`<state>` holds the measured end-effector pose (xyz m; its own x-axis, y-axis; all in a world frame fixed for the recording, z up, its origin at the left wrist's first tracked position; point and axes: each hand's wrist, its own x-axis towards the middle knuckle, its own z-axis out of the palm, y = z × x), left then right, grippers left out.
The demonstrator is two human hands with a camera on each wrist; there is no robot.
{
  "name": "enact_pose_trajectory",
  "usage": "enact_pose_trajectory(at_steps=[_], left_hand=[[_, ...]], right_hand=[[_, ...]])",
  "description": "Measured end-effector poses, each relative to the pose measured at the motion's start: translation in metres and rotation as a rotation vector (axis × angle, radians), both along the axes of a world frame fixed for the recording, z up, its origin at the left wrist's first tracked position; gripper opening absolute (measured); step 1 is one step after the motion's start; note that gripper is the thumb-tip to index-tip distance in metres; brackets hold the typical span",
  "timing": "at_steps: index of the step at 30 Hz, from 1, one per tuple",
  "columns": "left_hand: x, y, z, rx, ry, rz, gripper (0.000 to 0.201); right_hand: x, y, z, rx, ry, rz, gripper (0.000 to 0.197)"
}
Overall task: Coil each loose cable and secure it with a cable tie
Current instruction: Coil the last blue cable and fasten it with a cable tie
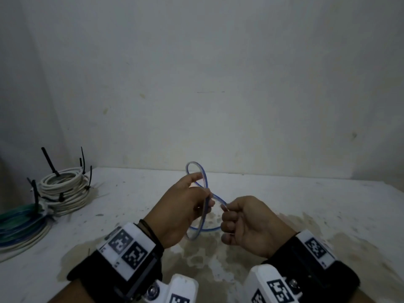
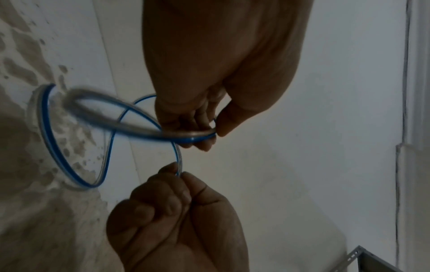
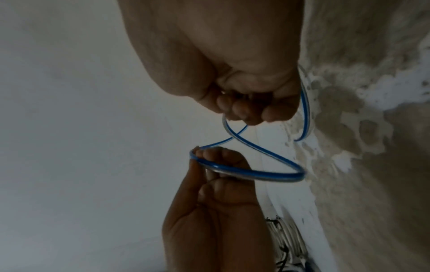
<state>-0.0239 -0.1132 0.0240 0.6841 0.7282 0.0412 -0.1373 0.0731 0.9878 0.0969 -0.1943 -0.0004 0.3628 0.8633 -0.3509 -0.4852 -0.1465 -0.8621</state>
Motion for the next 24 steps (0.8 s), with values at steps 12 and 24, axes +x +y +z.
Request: enact_pose_trajectory(at_steps=[12,24], left_hand=[[-0.014,-0.003,0.006,0.189,0.232,-0.097,0.013],[-0.016,0.005,0.006,0.422,0.269,0.023,0.017]], right_hand=[[-0.013,-0.002,0.006,0.097,-0.491,-0.025,0.024],[-0.029,0.005,-0.011,0.218,-0.619,0.002,0.026]])
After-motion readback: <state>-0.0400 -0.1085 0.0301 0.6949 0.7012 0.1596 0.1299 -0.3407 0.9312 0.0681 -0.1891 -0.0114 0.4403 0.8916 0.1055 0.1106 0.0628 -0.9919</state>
